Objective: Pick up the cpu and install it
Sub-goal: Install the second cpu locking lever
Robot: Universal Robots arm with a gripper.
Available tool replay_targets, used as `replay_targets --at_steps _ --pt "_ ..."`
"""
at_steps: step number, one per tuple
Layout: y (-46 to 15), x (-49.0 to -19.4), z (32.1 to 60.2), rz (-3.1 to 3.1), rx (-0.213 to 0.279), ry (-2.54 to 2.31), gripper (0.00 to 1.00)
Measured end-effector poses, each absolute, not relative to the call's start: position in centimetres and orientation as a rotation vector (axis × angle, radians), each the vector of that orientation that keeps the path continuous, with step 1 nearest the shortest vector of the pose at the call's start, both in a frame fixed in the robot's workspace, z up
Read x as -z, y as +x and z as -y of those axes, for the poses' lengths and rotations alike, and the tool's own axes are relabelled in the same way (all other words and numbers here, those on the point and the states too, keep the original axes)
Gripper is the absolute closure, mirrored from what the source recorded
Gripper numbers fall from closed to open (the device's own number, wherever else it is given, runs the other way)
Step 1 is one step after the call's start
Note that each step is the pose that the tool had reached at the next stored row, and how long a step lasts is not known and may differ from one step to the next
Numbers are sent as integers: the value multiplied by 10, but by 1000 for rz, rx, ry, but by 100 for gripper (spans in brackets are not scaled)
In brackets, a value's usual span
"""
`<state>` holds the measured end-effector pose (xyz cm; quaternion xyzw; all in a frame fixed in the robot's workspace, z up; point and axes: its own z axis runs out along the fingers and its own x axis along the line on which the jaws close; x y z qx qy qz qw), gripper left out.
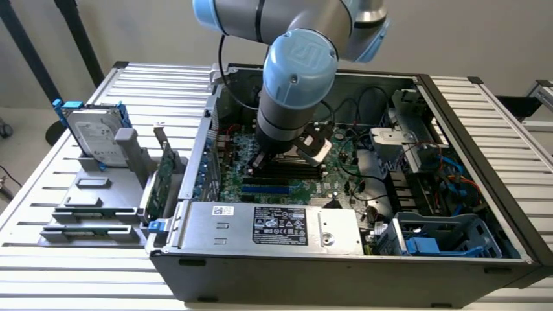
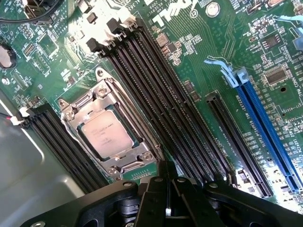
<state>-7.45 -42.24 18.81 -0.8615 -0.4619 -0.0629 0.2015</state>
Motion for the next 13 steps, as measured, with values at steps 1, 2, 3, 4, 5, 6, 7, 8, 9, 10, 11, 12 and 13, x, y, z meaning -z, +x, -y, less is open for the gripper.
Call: replay_targets --at_steps 1,2,3,4,5,6,7,8,9,10,11,12,13 --pt "-75 -188 422 1291 176 -2406 89" --pt "-75 -188 422 1292 175 -2406 89" --pt "-75 -188 421 1293 174 -2407 89" --pt "-75 -188 421 1294 173 -2408 89" --pt "-75 -188 421 1295 172 -2409 89" --pt "-75 -188 421 1297 170 -2411 89" --pt "-75 -188 421 1299 168 -2413 89" --pt "-75 -188 421 1301 165 -2415 89" --pt "-75 -188 420 1303 163 -2418 89" --pt "-75 -188 420 1305 161 -2420 89" --pt "-75 -188 420 1308 159 -2423 89" --pt "-75 -188 420 1309 157 -2425 89" --pt "-75 -189 420 1311 155 -2427 89"
